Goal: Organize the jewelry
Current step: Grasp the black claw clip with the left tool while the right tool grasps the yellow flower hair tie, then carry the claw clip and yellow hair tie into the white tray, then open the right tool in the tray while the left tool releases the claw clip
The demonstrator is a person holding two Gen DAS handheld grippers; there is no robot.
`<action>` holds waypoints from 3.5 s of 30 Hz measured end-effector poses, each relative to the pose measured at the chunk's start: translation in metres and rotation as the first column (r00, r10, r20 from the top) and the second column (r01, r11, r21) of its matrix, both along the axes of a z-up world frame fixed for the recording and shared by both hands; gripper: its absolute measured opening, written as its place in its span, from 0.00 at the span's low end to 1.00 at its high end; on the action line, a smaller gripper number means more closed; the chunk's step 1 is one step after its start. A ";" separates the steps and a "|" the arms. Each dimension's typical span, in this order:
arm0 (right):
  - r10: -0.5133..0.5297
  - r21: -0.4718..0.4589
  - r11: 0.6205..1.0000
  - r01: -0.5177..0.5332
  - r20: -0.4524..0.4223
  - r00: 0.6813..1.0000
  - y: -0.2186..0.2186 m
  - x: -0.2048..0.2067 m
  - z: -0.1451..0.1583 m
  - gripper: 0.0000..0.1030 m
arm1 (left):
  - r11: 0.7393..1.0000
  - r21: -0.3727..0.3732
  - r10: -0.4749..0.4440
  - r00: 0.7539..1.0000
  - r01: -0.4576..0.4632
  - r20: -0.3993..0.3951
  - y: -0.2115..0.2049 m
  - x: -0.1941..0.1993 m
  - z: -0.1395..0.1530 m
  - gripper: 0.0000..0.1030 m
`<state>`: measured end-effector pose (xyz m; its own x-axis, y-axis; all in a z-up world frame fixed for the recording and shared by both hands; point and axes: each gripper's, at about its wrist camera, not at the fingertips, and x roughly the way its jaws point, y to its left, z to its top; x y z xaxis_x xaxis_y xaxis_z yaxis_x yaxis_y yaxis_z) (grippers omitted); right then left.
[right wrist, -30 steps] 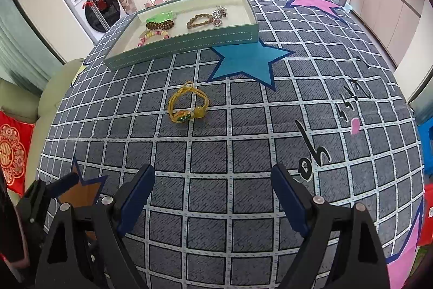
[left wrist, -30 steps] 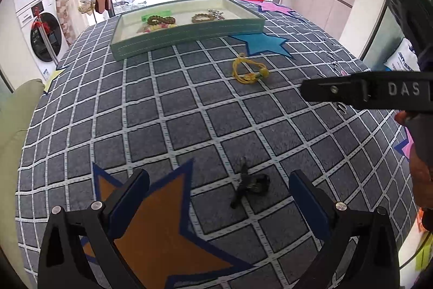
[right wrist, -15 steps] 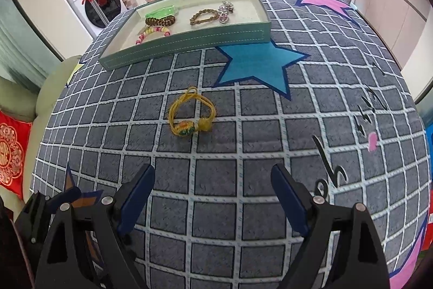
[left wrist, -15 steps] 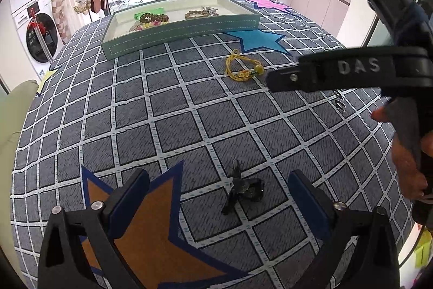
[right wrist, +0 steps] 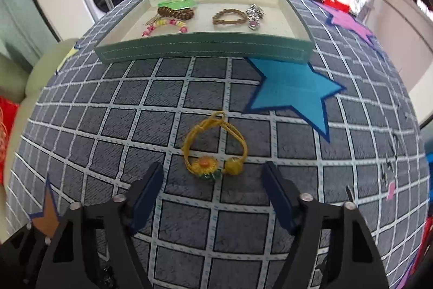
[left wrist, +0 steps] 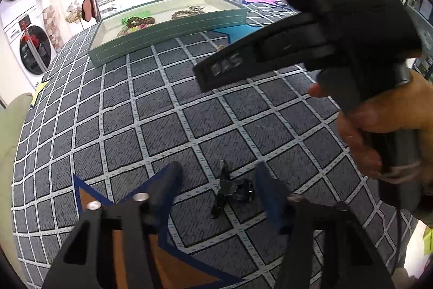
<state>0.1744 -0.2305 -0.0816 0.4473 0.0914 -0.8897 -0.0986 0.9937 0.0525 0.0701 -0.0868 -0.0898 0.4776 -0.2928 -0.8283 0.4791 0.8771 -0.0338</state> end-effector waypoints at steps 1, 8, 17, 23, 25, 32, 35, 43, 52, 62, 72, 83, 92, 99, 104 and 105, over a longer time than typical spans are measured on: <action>0.007 -0.021 1.000 -0.007 0.003 1.000 0.003 0.000 0.000 0.62 | 1.000 -0.004 -0.004 1.000 0.004 0.000 0.000 -0.001 0.001 0.51; 0.021 -0.044 0.999 -0.021 0.011 1.000 0.006 -0.002 0.004 0.25 | 0.998 -0.065 -0.016 1.000 0.014 -0.023 0.009 -0.001 0.008 0.36; -0.047 0.137 0.990 0.042 0.034 0.998 -0.029 -0.010 0.021 0.25 | 0.985 -0.158 0.066 0.998 -0.068 -0.016 0.043 0.013 0.042 0.36; -0.079 0.220 0.973 0.067 0.047 0.996 -0.048 -0.011 0.038 0.25 | 0.973 -0.200 0.120 0.993 -0.114 0.014 0.067 0.032 0.068 0.36; -0.085 0.245 0.967 0.070 0.053 0.995 -0.052 -0.008 0.045 0.25 | 0.970 -0.211 0.131 0.991 -0.125 0.016 0.072 0.044 0.074 0.36; -0.091 0.299 0.953 0.056 0.104 0.990 -0.061 0.008 0.080 0.25 | 0.965 -0.214 0.165 0.985 -0.149 0.059 0.082 0.083 0.099 0.36; -0.097 0.302 0.952 0.054 0.129 0.987 -0.064 0.022 0.094 0.25 | 0.962 -0.216 0.184 0.980 -0.164 0.076 0.083 0.102 0.107 0.36; -0.110 0.323 0.944 0.063 0.131 0.985 -0.066 0.072 0.103 0.25 | 0.952 -0.224 0.236 0.965 -0.207 0.112 0.081 0.165 0.123 0.36; -0.129 0.304 0.948 0.093 0.103 0.986 -0.066 0.128 0.082 0.25 | 0.938 -0.195 0.305 0.949 -0.286 0.076 0.064 0.233 0.092 0.36; -0.142 0.254 0.959 0.126 0.048 0.989 -0.063 0.165 0.037 0.25 | 0.944 -0.133 0.311 0.949 -0.302 0.049 0.043 0.265 0.047 0.36; -0.157 0.223 0.963 0.151 0.010 0.987 -0.063 0.176 0.009 0.25 | 0.947 -0.085 0.313 0.949 -0.309 0.038 0.034 0.278 0.025 0.36; -0.152 0.214 0.965 0.151 -0.012 0.988 -0.061 0.175 0.001 0.25 | 0.950 -0.040 0.311 0.950 -0.309 0.037 0.028 0.279 0.015 0.36; -0.134 0.236 0.963 0.133 -0.011 0.991 -0.056 0.173 0.004 0.57 | 0.950 -0.038 0.313 0.947 -0.311 0.066 0.026 0.270 0.021 0.36; -0.157 0.313 0.939 0.143 0.019 0.987 -0.062 0.166 0.020 0.72 | 0.950 -0.039 0.313 0.940 -0.311 0.135 0.025 0.260 0.042 0.36; -0.179 0.331 0.931 0.156 0.040 0.983 -0.069 0.158 0.032 0.78 | 0.949 -0.051 0.316 0.937 -0.311 0.150 0.027 0.254 0.055 0.36; -0.180 0.330 0.931 0.157 0.041 0.983 -0.071 0.158 0.032 0.78 | 0.949 -0.050 0.316 0.936 -0.312 0.153 0.028 0.253 0.056 0.36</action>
<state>0.3326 -0.3019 -0.0491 0.5407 0.2875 -0.7905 0.0535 0.9261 0.3734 0.3227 -0.0593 -0.0335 0.6720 -0.1263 -0.7297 0.1808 0.9835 -0.0037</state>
